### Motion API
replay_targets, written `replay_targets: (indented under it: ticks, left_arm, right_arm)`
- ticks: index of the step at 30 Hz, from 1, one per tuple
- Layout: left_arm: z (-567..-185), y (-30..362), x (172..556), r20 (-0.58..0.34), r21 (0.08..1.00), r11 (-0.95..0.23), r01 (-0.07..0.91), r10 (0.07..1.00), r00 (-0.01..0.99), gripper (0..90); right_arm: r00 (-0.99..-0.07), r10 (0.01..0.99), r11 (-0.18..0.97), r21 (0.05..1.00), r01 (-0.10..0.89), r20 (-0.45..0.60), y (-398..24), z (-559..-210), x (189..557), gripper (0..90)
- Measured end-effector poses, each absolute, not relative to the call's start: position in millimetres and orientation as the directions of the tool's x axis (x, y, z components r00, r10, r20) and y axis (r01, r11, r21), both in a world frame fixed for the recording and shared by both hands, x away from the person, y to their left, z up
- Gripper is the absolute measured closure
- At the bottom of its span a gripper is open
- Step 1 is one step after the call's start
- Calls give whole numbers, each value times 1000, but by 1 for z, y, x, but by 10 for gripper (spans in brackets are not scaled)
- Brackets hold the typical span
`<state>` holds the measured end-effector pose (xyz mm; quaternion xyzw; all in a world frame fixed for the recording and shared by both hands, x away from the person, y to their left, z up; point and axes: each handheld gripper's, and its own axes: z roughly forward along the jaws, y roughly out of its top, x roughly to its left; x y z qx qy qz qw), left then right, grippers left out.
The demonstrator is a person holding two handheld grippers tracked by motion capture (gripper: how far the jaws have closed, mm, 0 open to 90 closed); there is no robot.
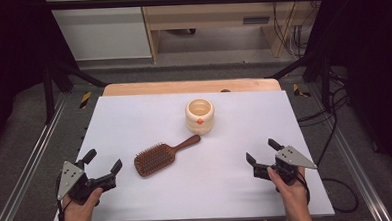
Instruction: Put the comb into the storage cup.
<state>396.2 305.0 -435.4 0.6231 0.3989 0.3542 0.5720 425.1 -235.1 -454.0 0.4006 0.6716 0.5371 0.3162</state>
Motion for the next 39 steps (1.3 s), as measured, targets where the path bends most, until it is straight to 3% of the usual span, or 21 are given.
replay_targets:
  ticks: [13,32,39]
  left_arm:
    - [-435,299,395,-4,993,-48,105,897,441,146]
    - [-434,296,395,-8,993,-46,112,898,440,84]
    - [-434,287,392,-7,989,-60,132,890,456,230]
  right_arm:
    - [-476,879,108,972,210,5,-235,-455,426,73]
    - [-488,873,115,969,220,7,-231,-456,426,72]
    - [-491,871,118,968,220,5,-230,-456,426,72]
